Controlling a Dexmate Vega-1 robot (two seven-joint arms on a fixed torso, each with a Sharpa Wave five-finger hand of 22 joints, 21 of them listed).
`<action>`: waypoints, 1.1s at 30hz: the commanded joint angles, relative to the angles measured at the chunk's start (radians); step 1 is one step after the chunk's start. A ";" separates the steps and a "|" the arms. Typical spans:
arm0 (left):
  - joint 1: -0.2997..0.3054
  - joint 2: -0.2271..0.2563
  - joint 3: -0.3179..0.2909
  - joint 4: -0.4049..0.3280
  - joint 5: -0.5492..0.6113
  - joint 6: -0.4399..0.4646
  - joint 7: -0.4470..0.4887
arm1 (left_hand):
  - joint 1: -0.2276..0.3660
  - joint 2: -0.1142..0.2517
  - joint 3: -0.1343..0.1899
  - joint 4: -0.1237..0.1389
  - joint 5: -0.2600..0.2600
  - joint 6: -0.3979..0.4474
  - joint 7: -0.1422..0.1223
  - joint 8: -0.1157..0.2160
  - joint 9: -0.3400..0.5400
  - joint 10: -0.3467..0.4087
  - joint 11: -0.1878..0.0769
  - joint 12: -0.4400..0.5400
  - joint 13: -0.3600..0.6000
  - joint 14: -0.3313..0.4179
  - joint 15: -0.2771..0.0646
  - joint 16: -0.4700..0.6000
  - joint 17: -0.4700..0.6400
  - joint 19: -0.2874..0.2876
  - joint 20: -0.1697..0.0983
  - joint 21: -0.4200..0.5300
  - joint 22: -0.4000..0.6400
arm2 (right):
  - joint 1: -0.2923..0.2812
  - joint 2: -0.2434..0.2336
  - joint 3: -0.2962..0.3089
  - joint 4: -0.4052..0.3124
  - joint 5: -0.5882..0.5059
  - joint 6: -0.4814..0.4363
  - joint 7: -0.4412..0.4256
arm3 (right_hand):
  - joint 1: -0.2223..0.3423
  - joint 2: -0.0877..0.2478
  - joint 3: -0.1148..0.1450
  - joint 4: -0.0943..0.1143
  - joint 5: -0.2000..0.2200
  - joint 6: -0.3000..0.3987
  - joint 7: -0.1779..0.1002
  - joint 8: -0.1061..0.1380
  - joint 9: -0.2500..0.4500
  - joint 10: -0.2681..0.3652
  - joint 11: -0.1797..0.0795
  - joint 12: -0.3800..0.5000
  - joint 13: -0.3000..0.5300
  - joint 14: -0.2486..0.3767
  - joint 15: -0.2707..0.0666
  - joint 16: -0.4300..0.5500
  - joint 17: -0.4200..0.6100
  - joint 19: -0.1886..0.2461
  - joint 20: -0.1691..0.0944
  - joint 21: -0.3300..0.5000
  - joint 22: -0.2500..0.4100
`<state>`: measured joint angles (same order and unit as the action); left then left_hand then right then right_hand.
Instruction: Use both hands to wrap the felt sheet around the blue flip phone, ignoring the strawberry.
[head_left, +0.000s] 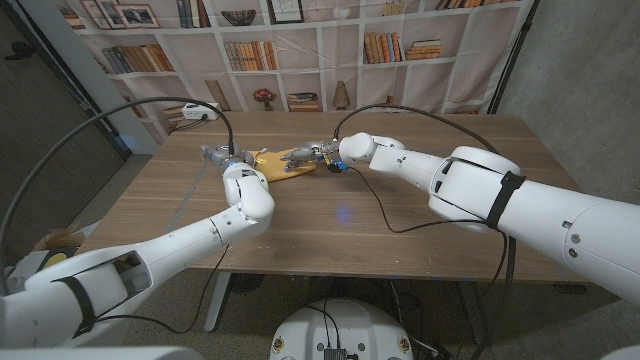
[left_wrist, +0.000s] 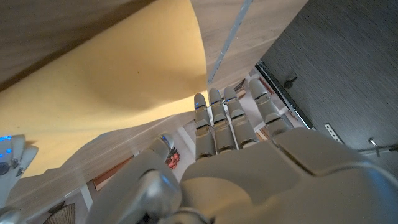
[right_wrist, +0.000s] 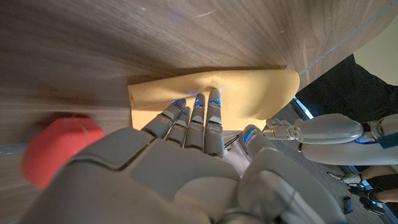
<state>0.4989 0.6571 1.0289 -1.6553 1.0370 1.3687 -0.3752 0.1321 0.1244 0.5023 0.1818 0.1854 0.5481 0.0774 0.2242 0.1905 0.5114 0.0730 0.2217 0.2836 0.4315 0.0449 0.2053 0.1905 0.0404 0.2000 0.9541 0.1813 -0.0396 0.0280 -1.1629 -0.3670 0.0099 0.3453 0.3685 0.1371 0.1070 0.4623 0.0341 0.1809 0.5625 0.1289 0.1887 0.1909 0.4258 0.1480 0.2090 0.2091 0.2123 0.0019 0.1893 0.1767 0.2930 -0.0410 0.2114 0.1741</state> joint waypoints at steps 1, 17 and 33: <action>-0.102 0.042 0.108 0.007 -0.118 0.027 -0.161 | -0.027 0.009 -0.006 0.000 0.011 -0.016 0.009 -0.014 0.002 -0.017 -0.002 -0.009 -0.009 -0.021 0.004 -0.008 -0.001 -0.010 0.002 -0.012 -0.002 | 0.001 -0.008 0.004 -0.001 0.000 0.021 0.003 | 0.007 -0.002 0.005 -0.006 0.003 0.003 0.006 0.006 0.002 0.004 0.008 0.001 0.001 0.006 0.003 -0.003 0.002 0.003 -0.032 0.000 0.003; -0.171 0.030 0.193 0.073 -0.132 0.027 -0.240 | -0.119 0.027 -0.012 0.000 0.026 -0.228 0.016 -0.055 -0.001 -0.198 0.003 -0.043 -0.057 -0.146 0.015 -0.021 -0.002 -0.050 -0.009 -0.070 0.001 | -0.018 -0.029 0.073 -0.004 0.056 0.090 0.065 | 0.021 0.000 0.012 -0.021 0.003 0.000 -0.009 0.005 0.002 0.000 0.004 0.000 0.000 0.009 0.008 -0.004 0.001 0.004 -0.023 -0.001 0.004; -0.203 0.029 0.237 0.071 -0.165 0.027 -0.201 | -0.127 0.036 -0.009 0.001 0.028 -0.321 0.028 -0.052 -0.001 -0.287 0.002 -0.042 -0.068 -0.202 0.017 -0.020 0.000 -0.072 -0.013 -0.090 0.004 | -0.049 -0.056 0.194 -0.009 0.159 0.192 0.186 | 0.030 -0.005 0.010 -0.037 -0.001 -0.012 -0.024 0.003 0.002 -0.010 -0.001 -0.004 0.000 0.027 0.045 0.003 0.004 0.012 0.025 0.001 0.005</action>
<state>0.3196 0.6848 1.2357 -1.5810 0.8886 1.3950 -0.5915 0.0161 0.0742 0.4944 0.1819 0.2086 0.2317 0.1036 0.1692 0.1858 0.2291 0.0771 0.1772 0.2136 0.2341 0.0610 0.1849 0.1887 -0.0221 0.1839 0.8651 0.1841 -0.0685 -0.0130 -1.0487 -0.3712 0.1014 0.4682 0.4789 0.1713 0.1022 0.4704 0.0038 0.1809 0.5463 0.1125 0.1888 0.1909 0.4160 0.1503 0.2090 0.2093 0.2356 0.0400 0.1885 0.1785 0.3020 -0.0248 0.2113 0.1767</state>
